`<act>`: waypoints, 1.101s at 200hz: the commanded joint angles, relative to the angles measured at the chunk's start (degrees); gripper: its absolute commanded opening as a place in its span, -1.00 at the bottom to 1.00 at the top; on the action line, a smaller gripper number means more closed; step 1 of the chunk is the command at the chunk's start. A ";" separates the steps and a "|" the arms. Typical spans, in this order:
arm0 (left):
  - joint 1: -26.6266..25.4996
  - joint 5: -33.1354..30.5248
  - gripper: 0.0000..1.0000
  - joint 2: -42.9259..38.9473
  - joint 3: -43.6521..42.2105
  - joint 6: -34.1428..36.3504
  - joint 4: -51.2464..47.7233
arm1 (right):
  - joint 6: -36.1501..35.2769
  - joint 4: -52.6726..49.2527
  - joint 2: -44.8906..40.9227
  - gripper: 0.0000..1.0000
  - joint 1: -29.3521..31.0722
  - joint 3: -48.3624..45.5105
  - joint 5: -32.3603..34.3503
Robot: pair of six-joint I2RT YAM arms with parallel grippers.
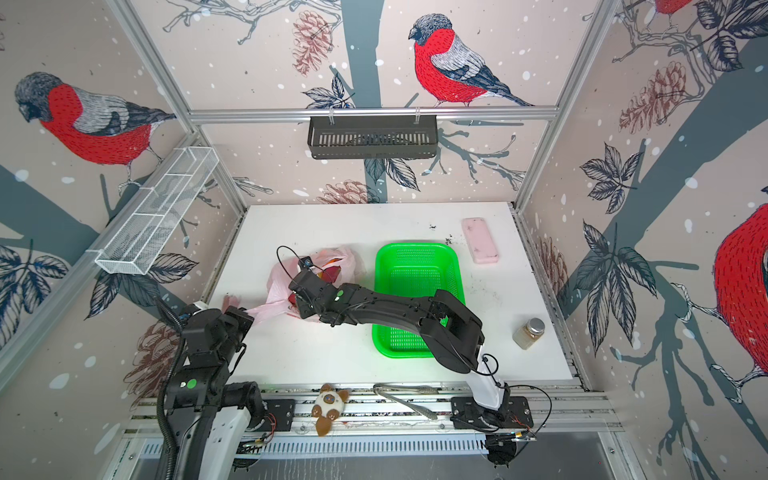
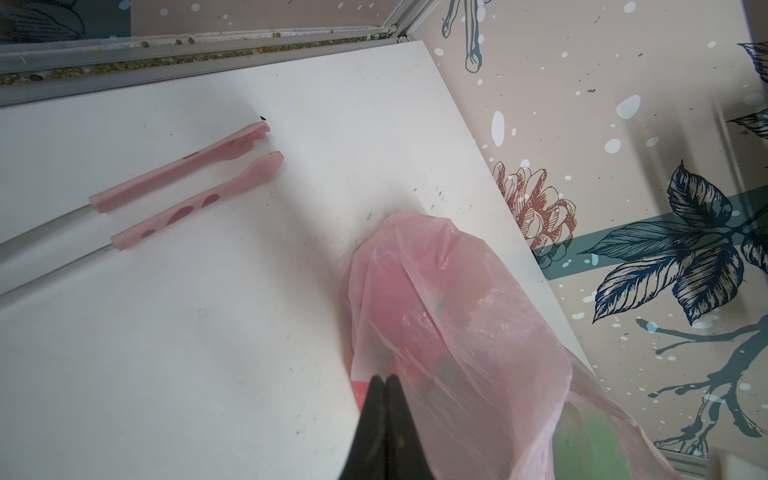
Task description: Untie the knot of the plastic bag and take out the fruit
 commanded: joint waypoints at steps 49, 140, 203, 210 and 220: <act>-0.01 -2.01 -1.00 -1.31 -0.22 -0.87 -1.51 | -15.71 -8.87 6.50 -0.09 -1.06 11.79 1.72; -0.01 -3.38 -1.00 0.62 -1.11 -0.80 -0.85 | -20.02 -12.79 11.89 -0.14 -1.92 15.48 4.91; -0.01 -4.35 -1.00 1.82 -1.54 -0.55 -0.19 | -21.57 -11.19 15.27 -0.17 -3.50 17.65 4.00; -0.01 -4.32 -1.00 1.97 -1.63 -0.39 -0.05 | -21.70 -11.19 15.82 -0.18 -3.61 18.22 3.73; 0.00 -4.35 -1.00 2.32 -1.71 -0.29 0.15 | -21.90 -11.27 16.66 -0.19 -3.70 19.06 3.55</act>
